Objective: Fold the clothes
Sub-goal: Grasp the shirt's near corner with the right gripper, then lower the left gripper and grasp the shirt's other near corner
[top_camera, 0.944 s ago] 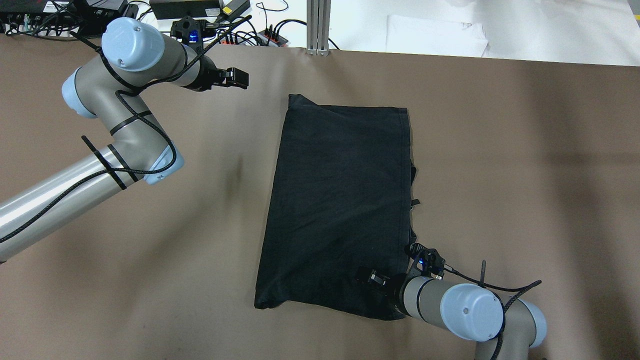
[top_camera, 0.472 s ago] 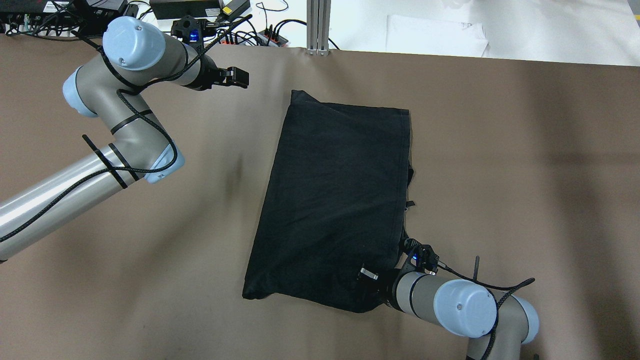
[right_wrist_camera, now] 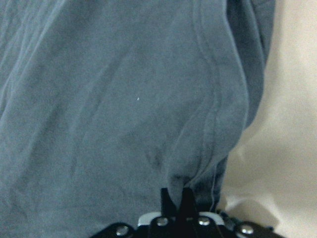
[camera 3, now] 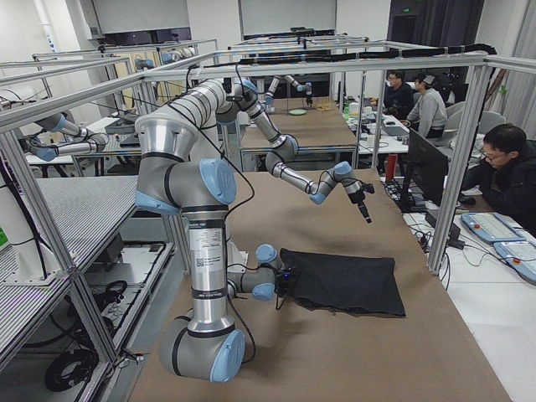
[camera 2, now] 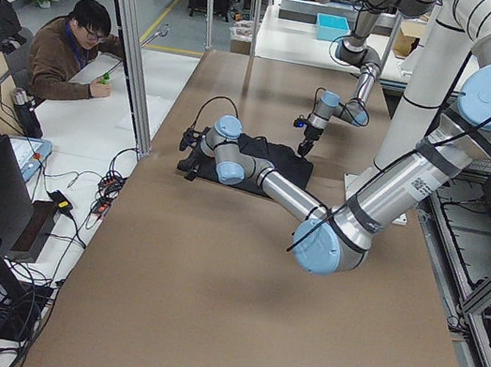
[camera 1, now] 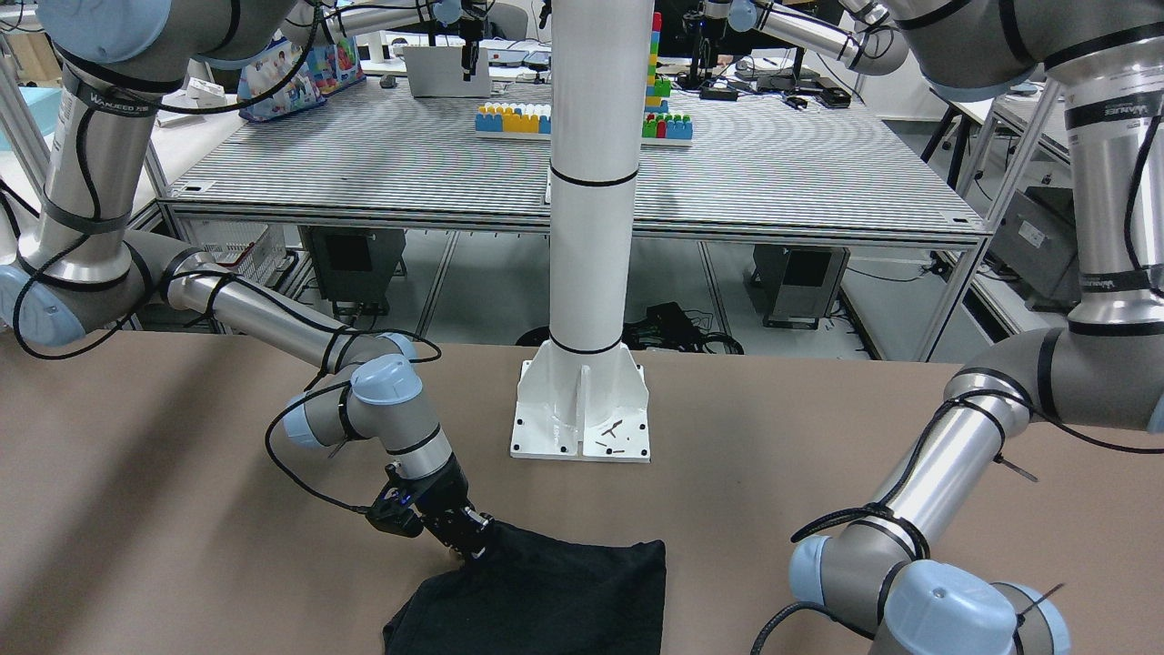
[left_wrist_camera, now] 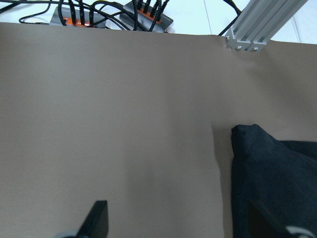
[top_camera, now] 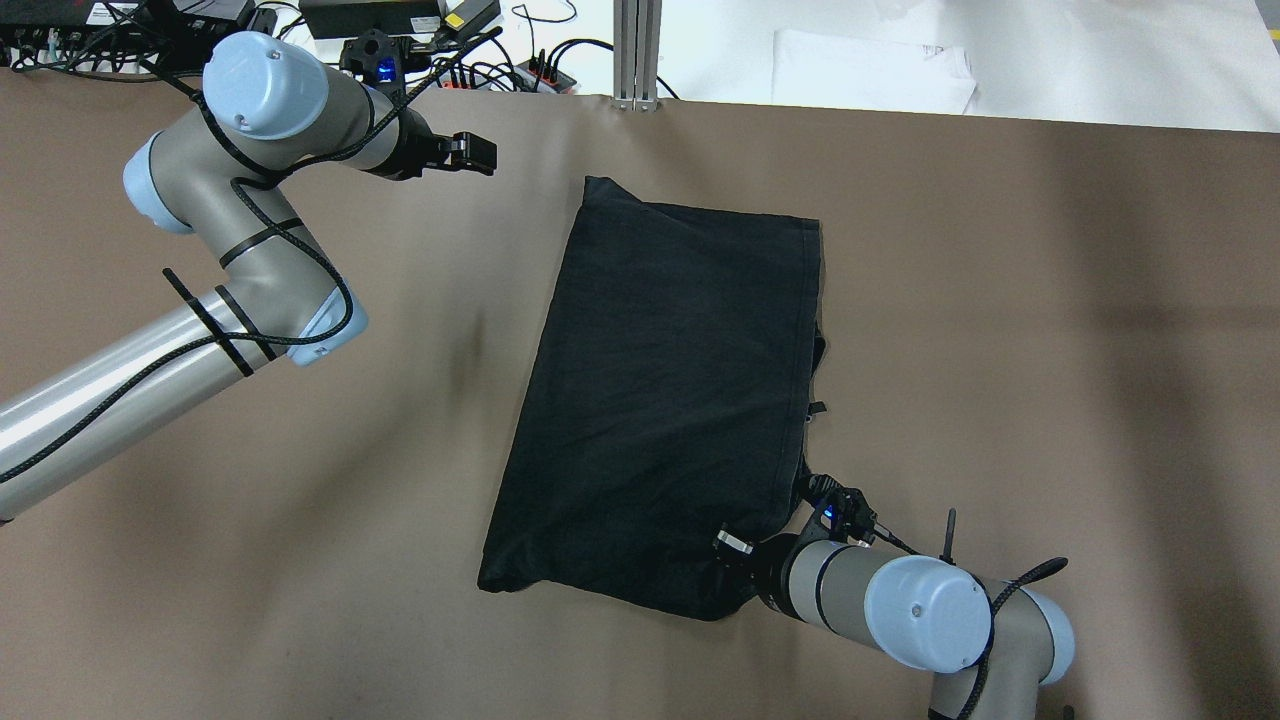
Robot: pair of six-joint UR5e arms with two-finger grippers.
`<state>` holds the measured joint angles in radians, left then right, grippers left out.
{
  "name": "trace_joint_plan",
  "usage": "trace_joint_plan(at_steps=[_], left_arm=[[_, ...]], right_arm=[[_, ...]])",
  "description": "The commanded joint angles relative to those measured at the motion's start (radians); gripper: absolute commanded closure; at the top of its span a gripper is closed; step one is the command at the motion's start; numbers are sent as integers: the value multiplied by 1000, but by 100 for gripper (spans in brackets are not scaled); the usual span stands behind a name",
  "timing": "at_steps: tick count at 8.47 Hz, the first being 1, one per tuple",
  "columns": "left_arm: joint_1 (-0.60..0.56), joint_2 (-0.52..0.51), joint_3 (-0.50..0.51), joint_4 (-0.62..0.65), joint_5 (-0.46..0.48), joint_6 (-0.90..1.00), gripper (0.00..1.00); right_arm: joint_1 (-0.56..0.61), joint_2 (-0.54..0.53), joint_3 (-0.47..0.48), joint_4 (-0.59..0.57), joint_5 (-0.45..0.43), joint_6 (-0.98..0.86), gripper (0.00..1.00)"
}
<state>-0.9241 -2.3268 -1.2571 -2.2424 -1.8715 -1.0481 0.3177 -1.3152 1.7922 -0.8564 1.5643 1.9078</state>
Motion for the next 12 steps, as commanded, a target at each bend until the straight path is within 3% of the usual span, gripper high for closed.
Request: trace_joint_plan(at_steps=[1,4,5,7,8,9,10,11,12], left_arm=[[-1,-11,-7,0,-12,-38,0],[62,-36,-75,0,-15,-223,0],[77,5,-125,-2,-15,-260,0],[87,183,-288,-122,-122,-275,0],[114,220,-347,-131,-117,-393,0],[183,237,-382,-131,-79,-449,0],[268,251,-393,-131,20,-476,0],[341,297,-392,-184,90,-480,0],[385,335,-386,-292,101,-484,0]], right_arm=[[12,-1,18,0,2,-9,100],[14,-6,62,-3,7,-10,100],[14,-6,64,-3,8,-12,100],[15,-6,62,-3,7,-15,100],[24,-4,64,-3,5,-15,100],[29,-1,61,-3,2,-15,100],[46,-4,64,-3,10,-16,100],[52,-7,64,-1,16,-18,100],[52,-7,62,-3,14,-26,100]])
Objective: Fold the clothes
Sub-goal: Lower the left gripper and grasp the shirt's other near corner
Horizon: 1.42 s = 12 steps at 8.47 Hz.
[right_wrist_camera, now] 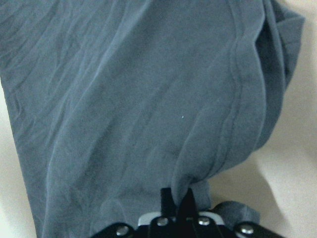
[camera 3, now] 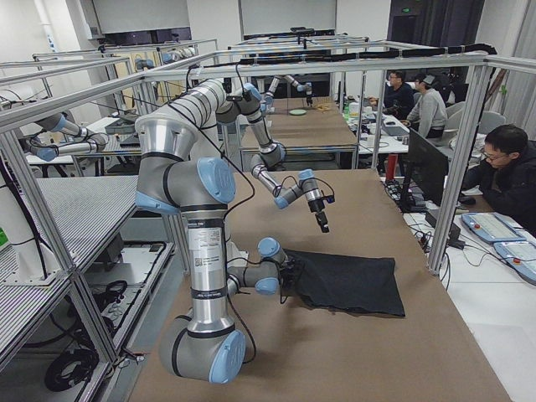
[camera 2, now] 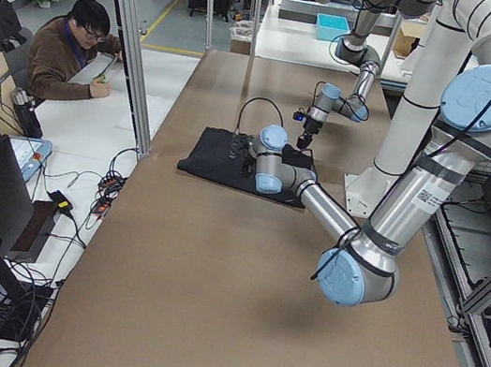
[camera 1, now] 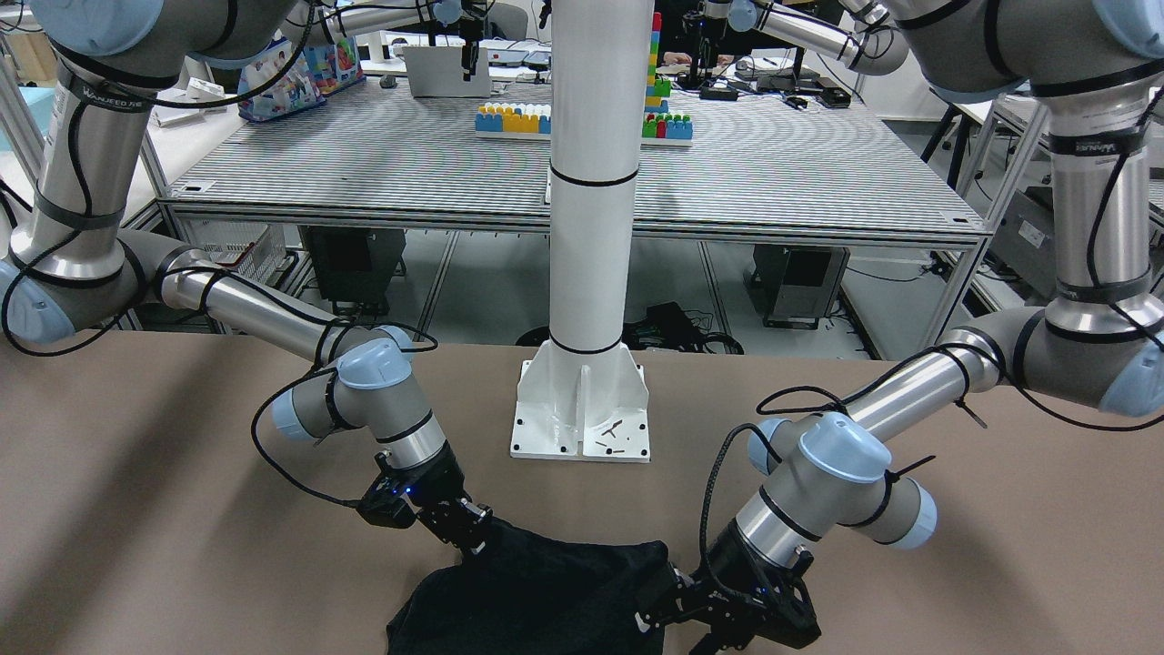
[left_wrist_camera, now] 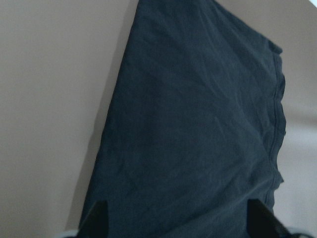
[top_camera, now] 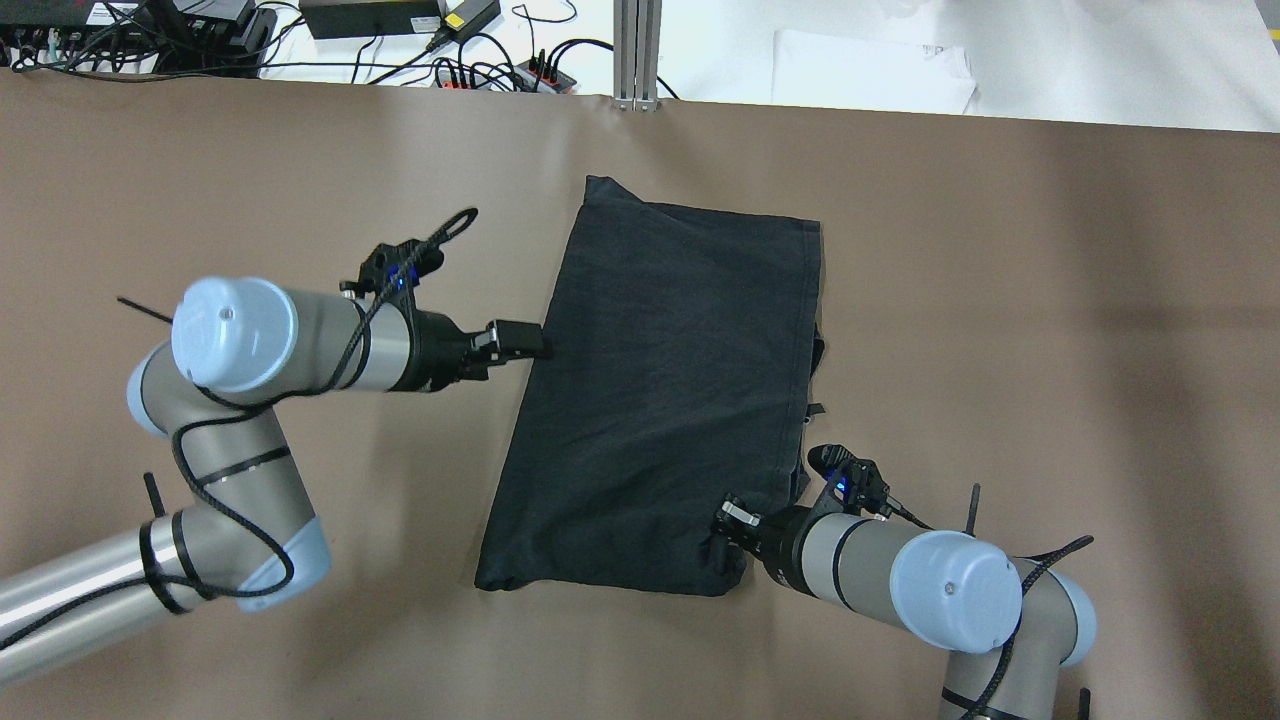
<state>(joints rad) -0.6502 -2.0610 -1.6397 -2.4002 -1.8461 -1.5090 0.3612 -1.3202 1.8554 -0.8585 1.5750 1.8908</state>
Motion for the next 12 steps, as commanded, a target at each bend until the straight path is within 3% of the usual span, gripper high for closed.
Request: trace_joint_plan(at_steps=[1,3,8,12], left_arm=[[134,90,-12,-139,121,-58,0],[231,113,-11,-140,208,-65,0],[296,241,-103,-140,238,-65,0],[346,231,-91,-88,289,-63,4]], right_arm=[[13,-2,2,1,0,-34,100],[12,-2,5,1,-6,-36,100],[12,-2,19,1,-12,-36,100],[13,-2,21,1,-13,-35,100]])
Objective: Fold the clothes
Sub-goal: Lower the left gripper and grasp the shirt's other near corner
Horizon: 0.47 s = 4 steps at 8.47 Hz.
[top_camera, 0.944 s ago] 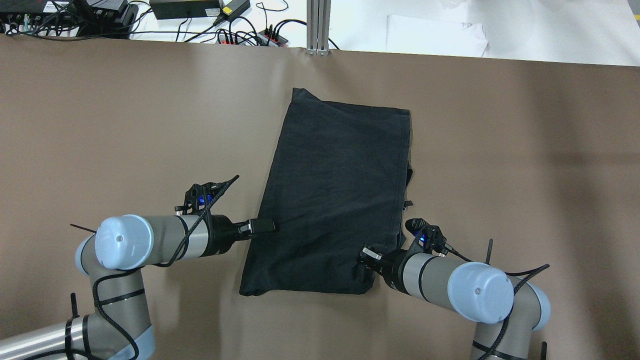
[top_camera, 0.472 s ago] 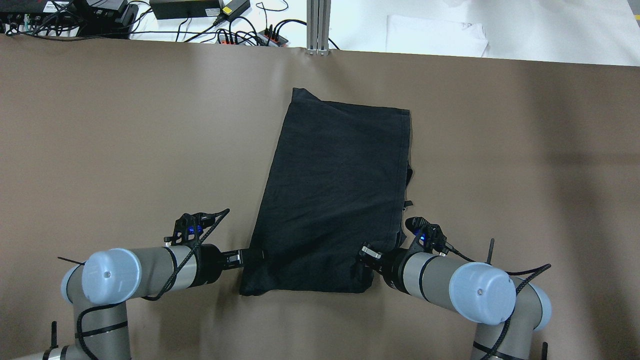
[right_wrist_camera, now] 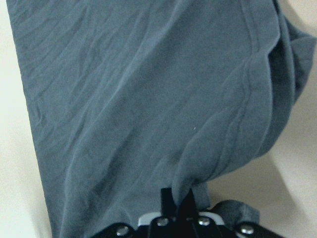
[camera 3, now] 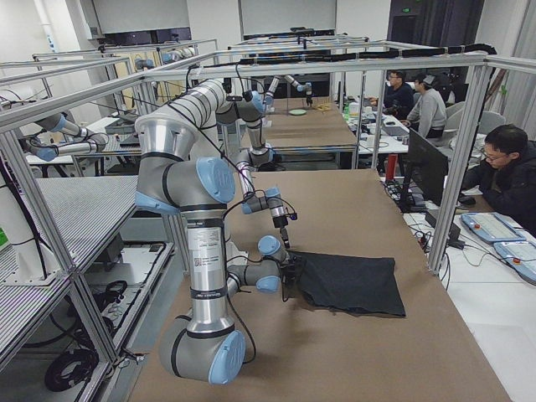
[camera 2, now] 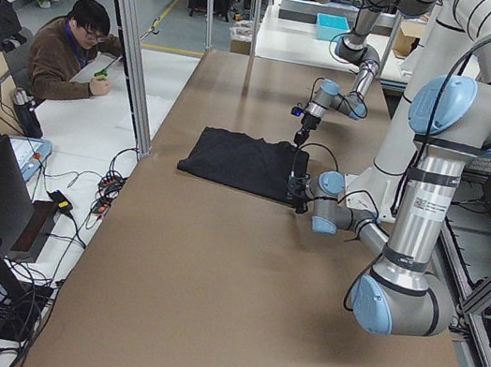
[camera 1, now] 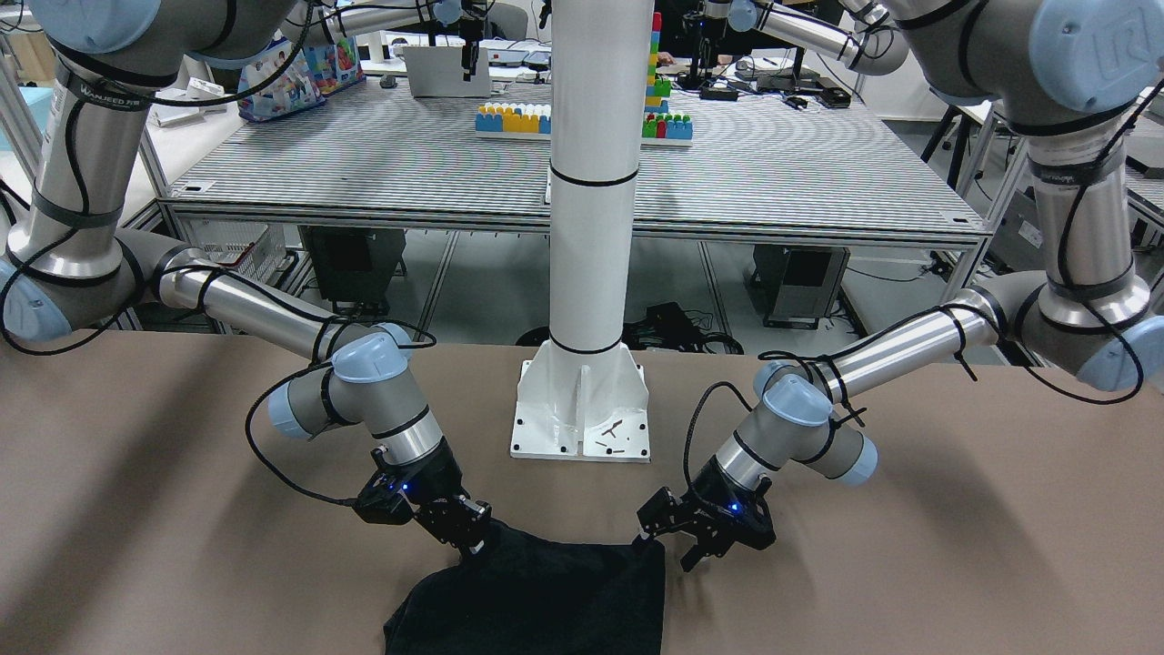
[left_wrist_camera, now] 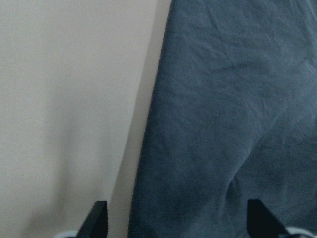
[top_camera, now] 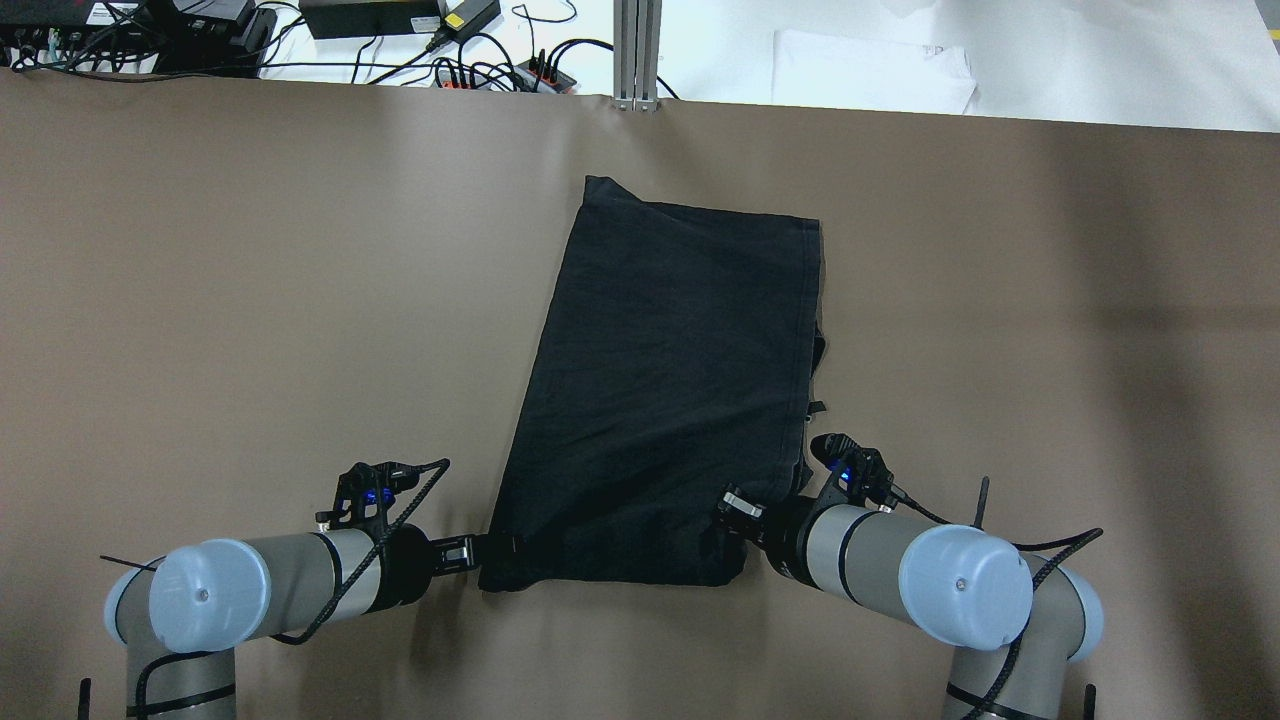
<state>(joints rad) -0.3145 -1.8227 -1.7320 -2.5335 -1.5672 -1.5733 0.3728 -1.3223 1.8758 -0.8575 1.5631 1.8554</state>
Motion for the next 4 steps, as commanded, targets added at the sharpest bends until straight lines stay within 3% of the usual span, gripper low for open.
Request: trace_joint_plan(at_steps=[1,2,4], left_arm=[[14,-12,2,61,10,1,10],[15,-10,2,61,12,2,20],[24,-10,3,64,30,2,62]], right_arm=[[2,-2,0,0,-1,1,100],[2,-2,0,0,-1,1,100],[2,-2,0,0,-11,1,100]])
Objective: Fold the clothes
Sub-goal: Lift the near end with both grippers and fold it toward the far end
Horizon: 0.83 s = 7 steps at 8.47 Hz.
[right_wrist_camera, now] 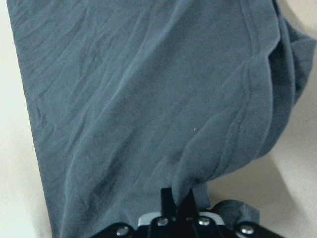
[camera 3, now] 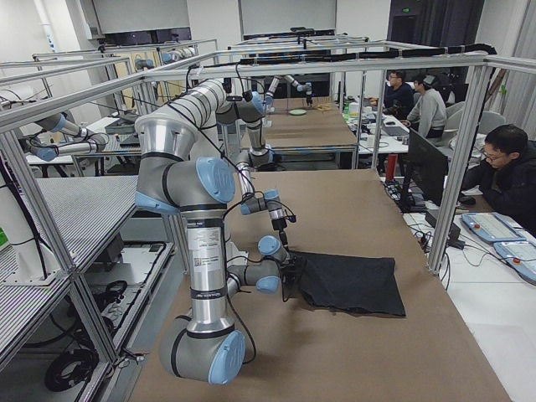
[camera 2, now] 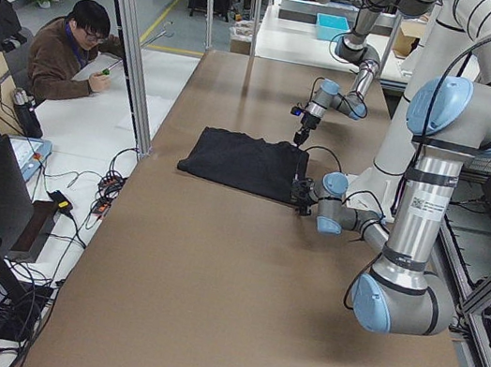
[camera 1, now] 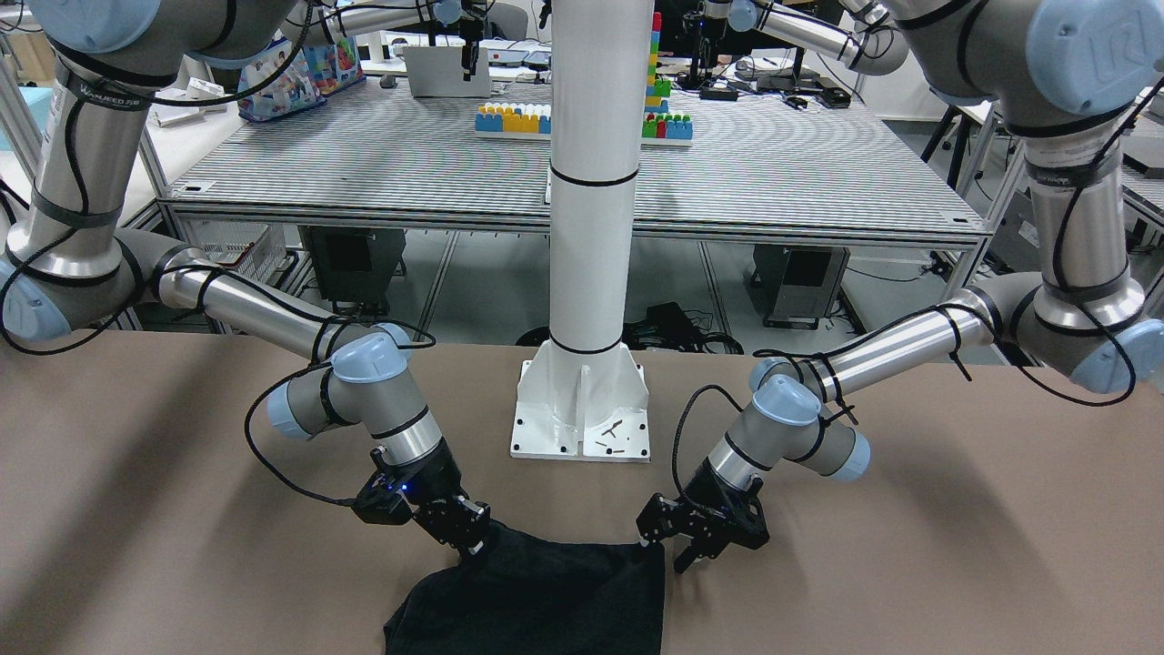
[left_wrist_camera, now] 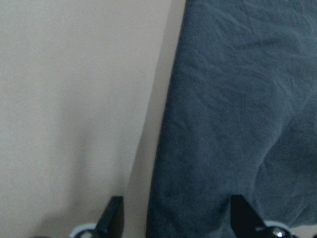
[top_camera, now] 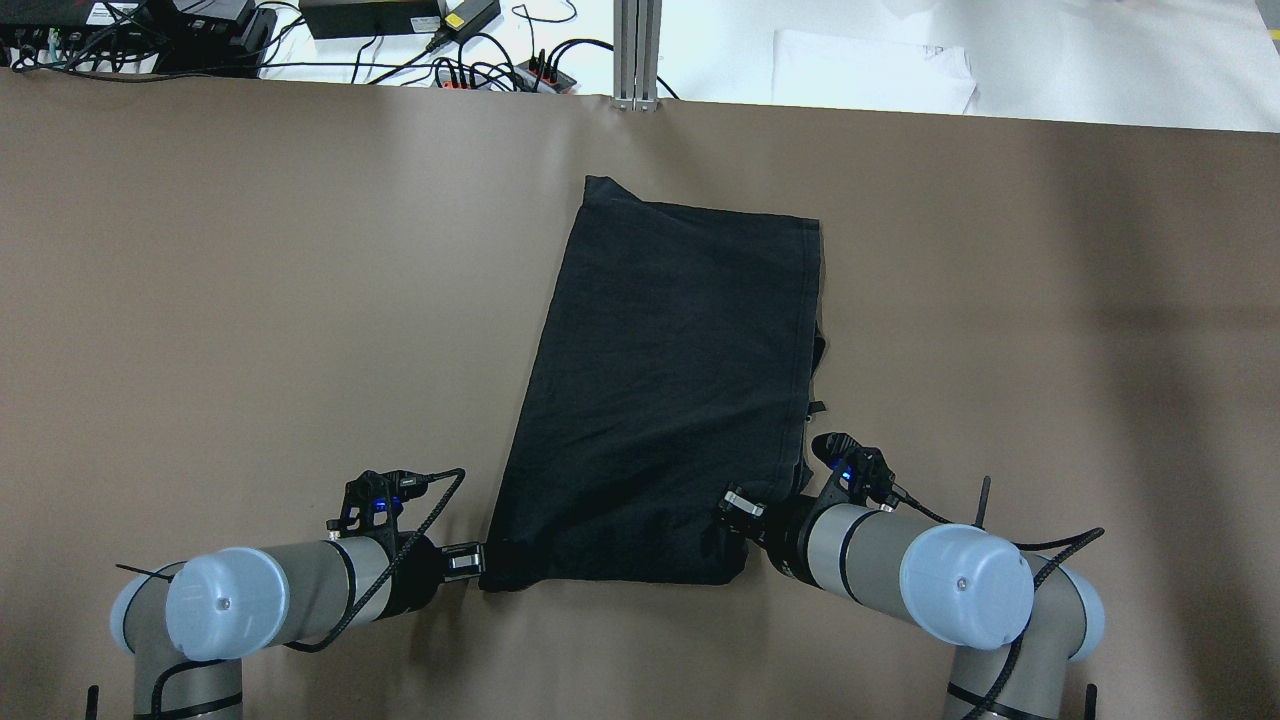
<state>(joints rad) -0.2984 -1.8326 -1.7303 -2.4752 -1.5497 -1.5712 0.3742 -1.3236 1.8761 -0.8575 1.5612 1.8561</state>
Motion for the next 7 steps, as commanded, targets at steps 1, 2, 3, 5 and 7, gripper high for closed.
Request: trace_joint_plan(at_steps=[1,2,3,5,7], left_arm=[[39,-5,3,6,28,0,76],[63,-17,2,6,55,2,98],[70,-28,2,6,59,2,100],[68,-30,-8,6,54,11,100],[55,-27,-53,4,22,13,100]], right_arm=[[0,0,2,0,-13,-1,100],[0,0,9,0,-13,0,100],[0,0,9,0,-13,-1,100],[-1,-2,11,0,-10,-1,100],[-7,-17,59,-3,-1,-1,100]])
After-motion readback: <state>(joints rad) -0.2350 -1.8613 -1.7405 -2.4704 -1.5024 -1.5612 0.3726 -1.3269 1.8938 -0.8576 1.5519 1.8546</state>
